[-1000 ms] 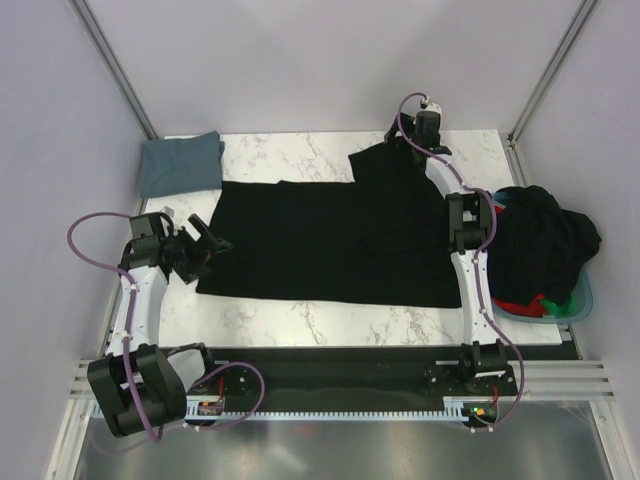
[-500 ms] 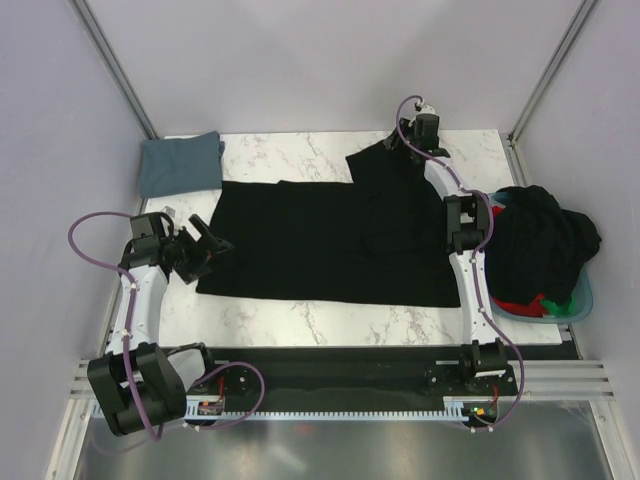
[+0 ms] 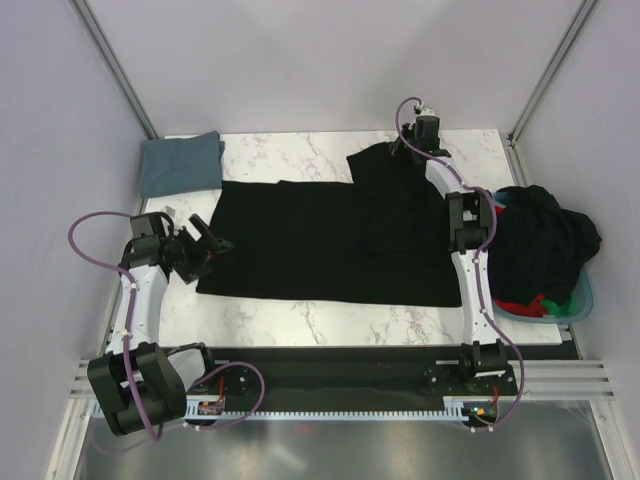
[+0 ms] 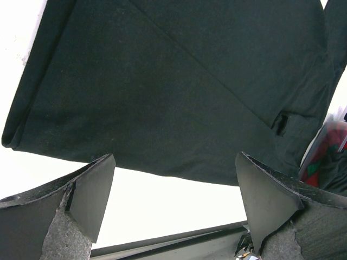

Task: Fold and stack the t-shirts
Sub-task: Fold the tshirt

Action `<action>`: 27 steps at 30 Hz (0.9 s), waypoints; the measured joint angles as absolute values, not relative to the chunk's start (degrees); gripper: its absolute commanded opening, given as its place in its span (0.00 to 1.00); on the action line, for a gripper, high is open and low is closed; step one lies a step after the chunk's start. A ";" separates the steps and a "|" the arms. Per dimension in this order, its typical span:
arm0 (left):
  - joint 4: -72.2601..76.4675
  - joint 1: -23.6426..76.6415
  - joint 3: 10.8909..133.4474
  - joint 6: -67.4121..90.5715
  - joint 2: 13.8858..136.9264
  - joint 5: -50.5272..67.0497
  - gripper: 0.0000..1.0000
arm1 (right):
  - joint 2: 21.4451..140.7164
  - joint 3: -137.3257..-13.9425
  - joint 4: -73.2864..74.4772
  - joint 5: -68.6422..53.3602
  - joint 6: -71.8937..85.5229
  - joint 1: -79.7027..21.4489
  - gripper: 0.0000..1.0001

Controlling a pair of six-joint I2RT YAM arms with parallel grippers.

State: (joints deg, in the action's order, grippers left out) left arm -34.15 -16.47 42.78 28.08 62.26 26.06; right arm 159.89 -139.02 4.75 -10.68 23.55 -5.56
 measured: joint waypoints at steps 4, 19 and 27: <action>-34.13 -16.47 42.81 28.08 62.26 26.04 0.99 | 152.79 -129.47 5.10 -10.74 22.94 -5.58 0.00; -30.22 -11.25 71.02 32.38 89.23 15.05 0.88 | 101.49 -83.96 2.74 -8.10 21.82 -12.88 0.00; -33.65 -4.97 110.76 32.32 121.08 5.54 0.80 | 88.62 -68.45 4.01 -5.93 24.77 -22.02 0.00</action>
